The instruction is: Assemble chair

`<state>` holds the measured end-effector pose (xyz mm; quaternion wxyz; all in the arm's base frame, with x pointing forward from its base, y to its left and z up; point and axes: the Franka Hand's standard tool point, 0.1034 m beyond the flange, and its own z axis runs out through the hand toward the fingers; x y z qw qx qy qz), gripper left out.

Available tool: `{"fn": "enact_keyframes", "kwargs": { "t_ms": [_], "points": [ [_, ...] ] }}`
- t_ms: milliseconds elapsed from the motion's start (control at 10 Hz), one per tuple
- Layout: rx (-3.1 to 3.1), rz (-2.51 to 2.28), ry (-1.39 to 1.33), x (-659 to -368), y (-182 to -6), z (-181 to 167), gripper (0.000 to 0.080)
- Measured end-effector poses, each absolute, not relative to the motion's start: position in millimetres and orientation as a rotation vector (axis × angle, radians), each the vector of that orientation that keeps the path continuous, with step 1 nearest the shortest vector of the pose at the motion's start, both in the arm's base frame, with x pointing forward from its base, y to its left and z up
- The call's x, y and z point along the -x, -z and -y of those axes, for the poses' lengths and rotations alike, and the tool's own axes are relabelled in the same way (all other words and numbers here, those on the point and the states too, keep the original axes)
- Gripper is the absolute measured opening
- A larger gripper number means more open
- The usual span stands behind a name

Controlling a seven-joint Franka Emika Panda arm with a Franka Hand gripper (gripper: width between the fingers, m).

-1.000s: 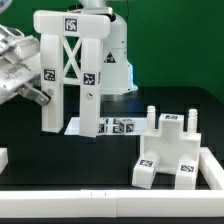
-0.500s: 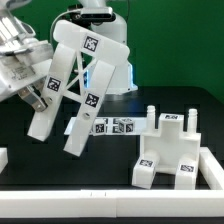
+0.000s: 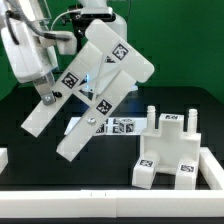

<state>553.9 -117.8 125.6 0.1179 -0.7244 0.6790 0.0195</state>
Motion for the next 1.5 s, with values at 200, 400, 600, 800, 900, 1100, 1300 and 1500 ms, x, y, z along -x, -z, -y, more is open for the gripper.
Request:
{"fn": "enact_keyframes", "kwargs": {
  "t_ms": [200, 400, 600, 800, 900, 1100, 1300, 1500],
  "points": [
    [2.336, -1.783, 0.029, -550.5, -136.0, 140.3, 0.0287],
    [2.487, -1.611, 0.184, -556.6, -145.8, 156.2, 0.0287],
    [2.556, -1.56, 0.45, -550.0, -143.4, 140.9, 0.0287],
    [2.536, -1.59, 0.597, -557.9, -138.1, 128.2, 0.0287],
    [2.574, -1.543, 0.677, -558.9, -132.0, 118.7, 0.0287],
    [2.824, -1.252, 0.67, -549.9, -113.2, 105.1, 0.0287],
    [2.932, -1.087, 0.735, -545.8, -108.9, 103.1, 0.0287],
    [2.944, -1.077, 0.752, -545.7, -105.2, 102.2, 0.0287]
  ]
}}
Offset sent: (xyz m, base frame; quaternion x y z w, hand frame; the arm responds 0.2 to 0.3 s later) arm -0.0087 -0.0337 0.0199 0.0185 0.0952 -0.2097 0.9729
